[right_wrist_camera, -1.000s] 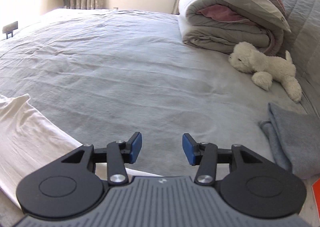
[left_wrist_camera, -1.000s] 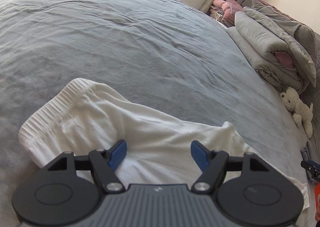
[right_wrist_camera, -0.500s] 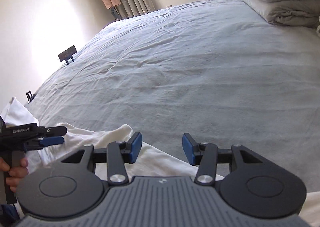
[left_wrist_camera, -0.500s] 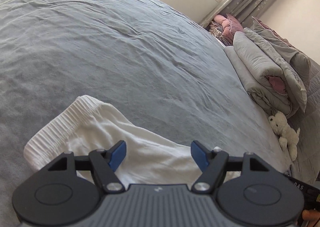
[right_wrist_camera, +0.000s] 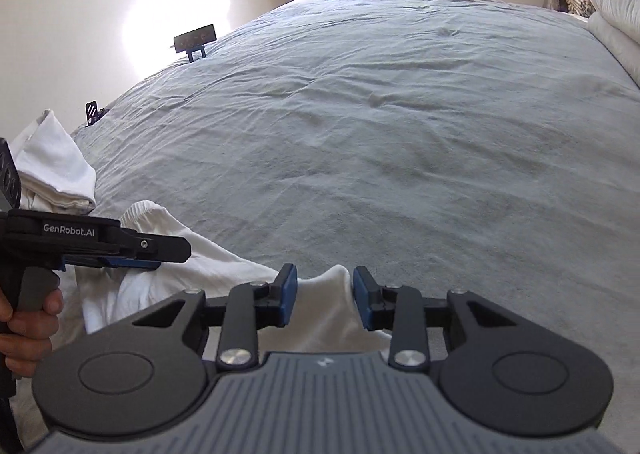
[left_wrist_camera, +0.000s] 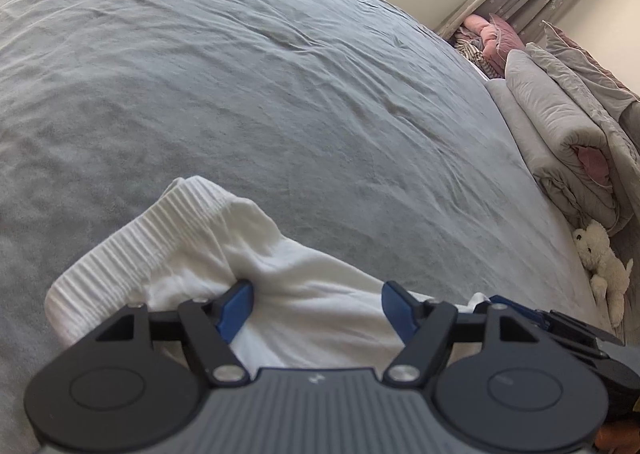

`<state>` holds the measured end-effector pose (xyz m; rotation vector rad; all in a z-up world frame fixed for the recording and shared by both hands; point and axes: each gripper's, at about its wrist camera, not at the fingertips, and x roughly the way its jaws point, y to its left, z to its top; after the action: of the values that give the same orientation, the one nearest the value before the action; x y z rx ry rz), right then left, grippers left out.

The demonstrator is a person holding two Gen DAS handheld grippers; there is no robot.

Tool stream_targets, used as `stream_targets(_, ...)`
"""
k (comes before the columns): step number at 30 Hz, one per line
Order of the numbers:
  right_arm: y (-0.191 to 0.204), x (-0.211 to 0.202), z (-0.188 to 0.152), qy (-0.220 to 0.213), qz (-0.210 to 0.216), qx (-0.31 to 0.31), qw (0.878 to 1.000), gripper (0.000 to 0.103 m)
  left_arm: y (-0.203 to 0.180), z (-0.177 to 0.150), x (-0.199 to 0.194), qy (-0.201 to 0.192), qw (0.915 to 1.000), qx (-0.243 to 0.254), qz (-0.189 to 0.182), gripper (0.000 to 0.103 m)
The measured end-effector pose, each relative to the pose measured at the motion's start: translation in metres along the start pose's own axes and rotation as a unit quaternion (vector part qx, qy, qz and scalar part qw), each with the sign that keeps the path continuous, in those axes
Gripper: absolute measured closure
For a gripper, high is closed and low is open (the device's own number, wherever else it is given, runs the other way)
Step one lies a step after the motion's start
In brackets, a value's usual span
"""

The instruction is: Fold clothes

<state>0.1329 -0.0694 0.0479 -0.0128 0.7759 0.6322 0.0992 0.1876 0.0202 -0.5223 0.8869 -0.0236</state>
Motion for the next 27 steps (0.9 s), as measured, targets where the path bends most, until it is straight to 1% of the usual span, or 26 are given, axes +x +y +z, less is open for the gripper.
stream_targets(2,0.007,-0.012,-0.005,-0.010,0.013,-0.015,1.000,0.067,-0.001,0.000,0.001,0.001,1.0000,0.008,0.004,0.030)
stream_targets(3,0.009,-0.014,-0.008,-0.011,0.021,-0.020,1.000,0.070,-0.002,0.000,0.001,0.002,0.9999,0.013,0.006,0.030)
stream_targets(4,0.012,-0.012,-0.009,-0.007,0.019,-0.025,0.999,0.073,-0.003,0.000,0.001,0.001,0.9998,0.018,0.008,0.030)
stream_targets(8,0.019,-0.014,-0.020,0.003,0.015,-0.043,0.999,0.073,-0.007,-0.003,0.001,-0.001,0.9992,0.035,0.016,0.029)
stream_targets(12,0.024,-0.007,-0.035,0.036,0.039,-0.052,0.997,0.073,-0.011,-0.004,0.004,-0.002,0.9986,0.049,0.021,0.027)
stream_targets(14,0.026,-0.003,-0.037,0.040,0.026,-0.062,0.997,0.073,-0.013,-0.005,0.004,-0.004,0.9982,0.056,0.024,0.026)
stream_targets(15,0.026,-0.007,-0.035,0.033,0.022,-0.060,0.997,0.073,-0.013,-0.005,0.004,-0.004,0.9980,0.057,0.025,0.026)
stream_targets(16,0.025,-0.012,-0.029,0.018,0.020,-0.058,0.998,0.073,-0.014,-0.005,0.004,-0.004,0.9979,0.059,0.026,0.026)
stream_targets(17,0.021,-0.020,-0.021,-0.005,0.019,-0.053,0.998,0.073,-0.013,-0.005,0.004,-0.004,0.9981,0.057,0.025,0.026)
stream_targets(18,0.015,-0.027,-0.013,-0.026,0.016,-0.041,0.999,0.068,-0.013,-0.005,0.004,-0.004,0.9982,0.055,0.024,0.026)
stream_targets(19,0.004,-0.031,-0.006,-0.034,0.011,-0.024,0.999,0.065,-0.013,-0.004,0.004,-0.004,0.9983,0.054,0.024,0.026)
stream_targets(20,-0.006,-0.034,0.001,-0.041,0.006,-0.007,0.999,0.065,-0.013,-0.004,0.005,-0.004,0.9983,0.054,0.023,0.026)
stream_targets(23,-0.031,-0.023,0.000,-0.021,-0.005,0.033,0.999,0.065,-0.013,-0.004,0.005,-0.004,0.9982,0.055,0.023,0.026)
stream_targets(27,-0.065,-0.008,-0.007,0.001,-0.022,0.091,0.996,0.065,-0.013,-0.004,0.005,-0.004,0.9982,0.055,0.024,0.026)
